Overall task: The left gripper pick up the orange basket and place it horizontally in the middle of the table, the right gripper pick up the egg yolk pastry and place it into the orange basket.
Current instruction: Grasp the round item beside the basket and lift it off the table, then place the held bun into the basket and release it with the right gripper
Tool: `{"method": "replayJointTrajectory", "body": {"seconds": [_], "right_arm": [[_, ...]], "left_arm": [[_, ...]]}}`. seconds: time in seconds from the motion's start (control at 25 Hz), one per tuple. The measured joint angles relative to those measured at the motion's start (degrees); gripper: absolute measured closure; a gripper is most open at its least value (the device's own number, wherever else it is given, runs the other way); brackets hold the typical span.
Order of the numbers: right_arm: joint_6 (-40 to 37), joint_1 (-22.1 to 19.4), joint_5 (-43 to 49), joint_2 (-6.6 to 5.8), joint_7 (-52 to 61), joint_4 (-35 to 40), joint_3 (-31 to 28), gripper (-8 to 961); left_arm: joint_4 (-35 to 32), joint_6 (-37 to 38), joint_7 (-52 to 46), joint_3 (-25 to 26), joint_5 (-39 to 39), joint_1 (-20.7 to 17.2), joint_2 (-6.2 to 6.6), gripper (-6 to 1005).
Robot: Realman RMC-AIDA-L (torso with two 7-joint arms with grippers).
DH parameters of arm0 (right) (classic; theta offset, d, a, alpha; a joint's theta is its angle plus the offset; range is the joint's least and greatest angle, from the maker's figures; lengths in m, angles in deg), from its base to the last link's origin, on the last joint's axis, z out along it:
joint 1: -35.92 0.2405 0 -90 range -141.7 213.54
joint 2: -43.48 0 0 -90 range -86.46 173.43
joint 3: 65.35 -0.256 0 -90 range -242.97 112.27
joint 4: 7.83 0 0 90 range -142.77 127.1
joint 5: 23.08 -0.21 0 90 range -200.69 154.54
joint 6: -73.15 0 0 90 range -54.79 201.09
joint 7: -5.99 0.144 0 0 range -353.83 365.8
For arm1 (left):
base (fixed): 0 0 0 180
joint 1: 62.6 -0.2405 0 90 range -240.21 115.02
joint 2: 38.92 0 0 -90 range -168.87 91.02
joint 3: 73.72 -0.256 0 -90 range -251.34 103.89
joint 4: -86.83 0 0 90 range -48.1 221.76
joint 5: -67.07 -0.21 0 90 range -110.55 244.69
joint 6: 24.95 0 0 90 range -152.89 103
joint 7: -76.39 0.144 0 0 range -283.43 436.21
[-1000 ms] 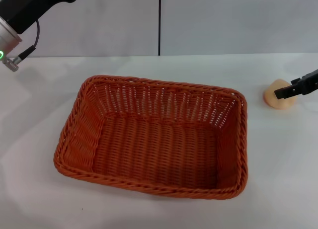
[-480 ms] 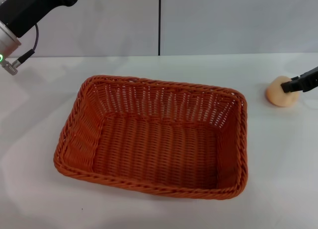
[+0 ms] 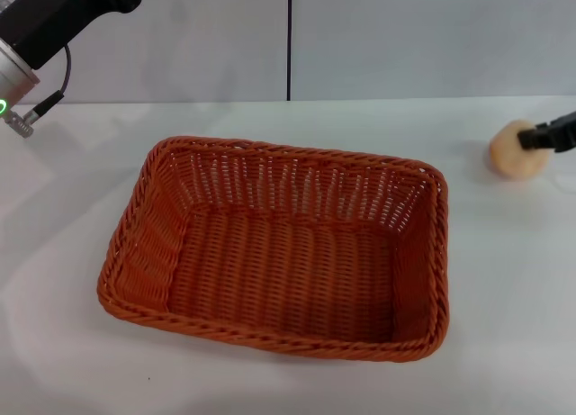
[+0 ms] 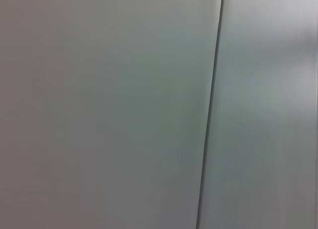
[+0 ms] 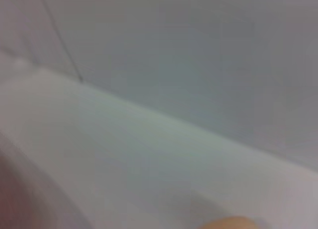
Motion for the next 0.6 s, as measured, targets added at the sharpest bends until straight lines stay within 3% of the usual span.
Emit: {"method": "replayJointTrajectory", "body": {"seconds": [0.24, 0.36, 0.4, 0.56, 0.6], "right_arm": [[-3.18, -6.2, -12.56, 0.17, -0.03, 9.24, -0.19, 801], [-4.21, -10.12, -21.75, 1.09, -0.93, 15.88, -0.19, 820], [-5.61, -12.37, -29.5, 1.89, -2.78, 20.18, -0.18, 826], [-10.36, -13.42, -38.43, 2.47, -4.68, 23.73, 0.15, 844], [-15.05, -12.3, -42.74, 2.52, -5.13, 24.21, 0.52, 845]], "left_arm": [[-0.01, 0.09, -0.02, 0.03, 0.0, -0.1, 0.0, 243], [-0.02, 0.08, -0.02, -0.06, 0.0, -0.07, 0.0, 243], [-0.02, 0.08, -0.02, -0.06, 0.0, -0.07, 0.0, 243], [-0.05, 0.0, -0.1, -0.17, 0.0, 0.18, 0.0, 243], [-0.04, 0.0, -0.15, -0.19, 0.0, 0.31, -0.03, 243]]}}
